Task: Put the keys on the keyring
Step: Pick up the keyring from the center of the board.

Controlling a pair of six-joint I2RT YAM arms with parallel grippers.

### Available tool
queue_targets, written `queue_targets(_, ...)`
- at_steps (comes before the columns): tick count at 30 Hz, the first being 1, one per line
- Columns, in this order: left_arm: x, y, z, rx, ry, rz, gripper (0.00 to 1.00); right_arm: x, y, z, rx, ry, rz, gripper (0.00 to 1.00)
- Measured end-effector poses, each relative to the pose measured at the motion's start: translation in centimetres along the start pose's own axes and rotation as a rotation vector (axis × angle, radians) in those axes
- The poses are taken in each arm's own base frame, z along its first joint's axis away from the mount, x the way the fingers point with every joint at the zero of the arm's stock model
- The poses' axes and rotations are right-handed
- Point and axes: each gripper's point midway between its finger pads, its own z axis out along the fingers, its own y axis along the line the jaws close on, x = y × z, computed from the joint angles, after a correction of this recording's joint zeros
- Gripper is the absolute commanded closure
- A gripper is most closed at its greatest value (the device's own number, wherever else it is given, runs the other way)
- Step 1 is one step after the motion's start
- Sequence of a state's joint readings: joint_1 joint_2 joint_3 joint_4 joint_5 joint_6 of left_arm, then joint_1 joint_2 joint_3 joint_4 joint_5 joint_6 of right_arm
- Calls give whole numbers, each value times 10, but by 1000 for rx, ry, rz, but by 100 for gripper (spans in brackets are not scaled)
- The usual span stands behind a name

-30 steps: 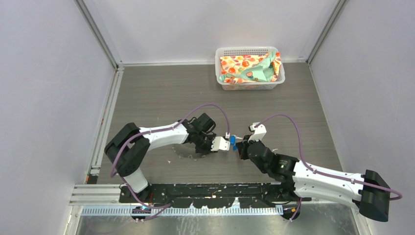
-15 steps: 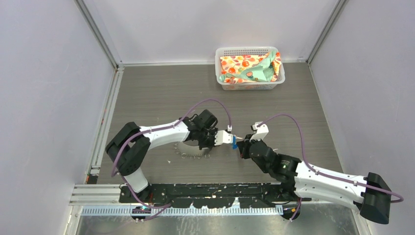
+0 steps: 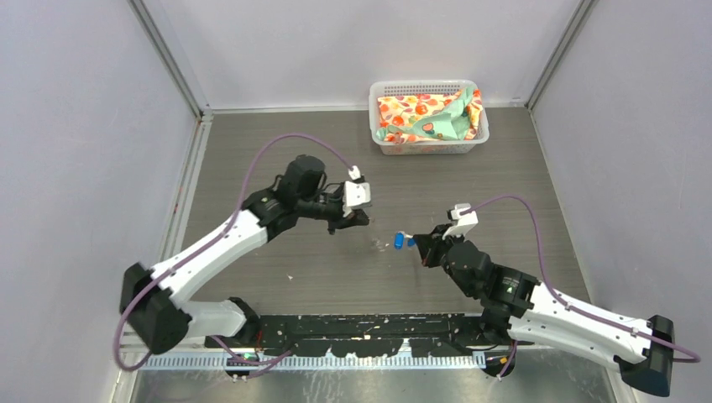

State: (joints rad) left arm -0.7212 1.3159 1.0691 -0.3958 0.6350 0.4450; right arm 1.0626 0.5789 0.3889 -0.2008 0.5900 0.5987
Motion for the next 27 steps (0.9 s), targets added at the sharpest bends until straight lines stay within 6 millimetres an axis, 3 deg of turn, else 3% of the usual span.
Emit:
queue_targets(4,-49,-25,-38,8,-177,157,100,-27,12,-7,-42,-53,-3,99)
queue_targets(8,-69,-44,-60,21,-283,301,100,-53,27,-13,-85,-95,-17,99)
queue_targets(18,-88,-66,-78,53,-401,607,100,-102,70,-28,-221,-144,-40,99)
queue_targets(27,-93,-68,-82,45,-422,669,100,-109,93,-35,-321,-122,-61,99)
